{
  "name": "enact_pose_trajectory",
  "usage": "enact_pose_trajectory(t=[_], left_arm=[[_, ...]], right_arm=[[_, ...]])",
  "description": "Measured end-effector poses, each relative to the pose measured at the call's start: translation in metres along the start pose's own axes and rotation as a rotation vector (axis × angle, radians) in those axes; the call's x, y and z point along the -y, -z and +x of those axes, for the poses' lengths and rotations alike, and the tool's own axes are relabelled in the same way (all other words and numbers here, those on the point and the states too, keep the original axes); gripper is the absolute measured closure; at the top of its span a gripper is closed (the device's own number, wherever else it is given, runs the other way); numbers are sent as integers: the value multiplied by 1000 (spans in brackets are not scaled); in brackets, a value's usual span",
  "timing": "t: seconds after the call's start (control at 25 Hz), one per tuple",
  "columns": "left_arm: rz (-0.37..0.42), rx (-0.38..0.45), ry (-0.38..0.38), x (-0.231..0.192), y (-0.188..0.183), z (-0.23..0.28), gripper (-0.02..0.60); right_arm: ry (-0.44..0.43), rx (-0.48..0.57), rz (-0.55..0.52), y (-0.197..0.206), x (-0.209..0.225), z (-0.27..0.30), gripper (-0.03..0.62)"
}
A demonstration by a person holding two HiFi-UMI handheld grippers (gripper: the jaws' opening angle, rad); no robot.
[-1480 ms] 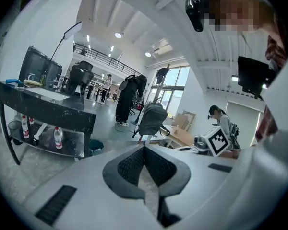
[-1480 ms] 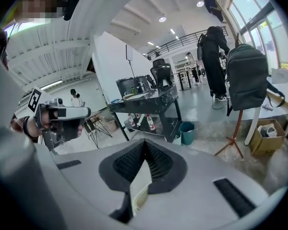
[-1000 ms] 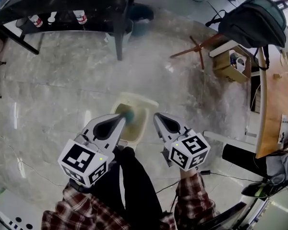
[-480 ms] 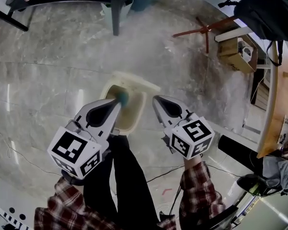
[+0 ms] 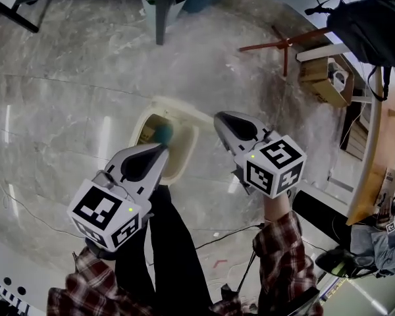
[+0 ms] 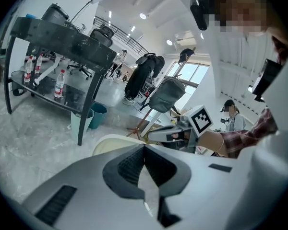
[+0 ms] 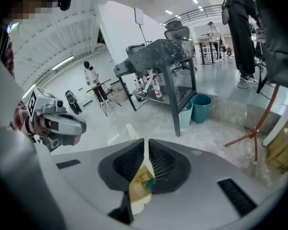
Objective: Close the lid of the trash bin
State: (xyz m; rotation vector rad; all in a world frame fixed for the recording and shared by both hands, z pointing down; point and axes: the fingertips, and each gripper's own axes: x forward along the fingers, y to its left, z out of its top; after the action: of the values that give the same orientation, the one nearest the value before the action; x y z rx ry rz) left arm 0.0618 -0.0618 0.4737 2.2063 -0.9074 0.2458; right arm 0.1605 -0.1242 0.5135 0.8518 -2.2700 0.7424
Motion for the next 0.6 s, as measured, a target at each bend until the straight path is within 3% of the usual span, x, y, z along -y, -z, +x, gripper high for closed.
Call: enact_pose_trajectory(t=[0.16, 0.6], left_arm=[[-23, 3, -12, -6, 2, -6, 569], [-38, -4, -24, -14, 5, -9, 569]], right_arm=[[-63, -62, -29, 0, 2, 11, 530], [-198, -119, 120, 14, 1, 23, 530]])
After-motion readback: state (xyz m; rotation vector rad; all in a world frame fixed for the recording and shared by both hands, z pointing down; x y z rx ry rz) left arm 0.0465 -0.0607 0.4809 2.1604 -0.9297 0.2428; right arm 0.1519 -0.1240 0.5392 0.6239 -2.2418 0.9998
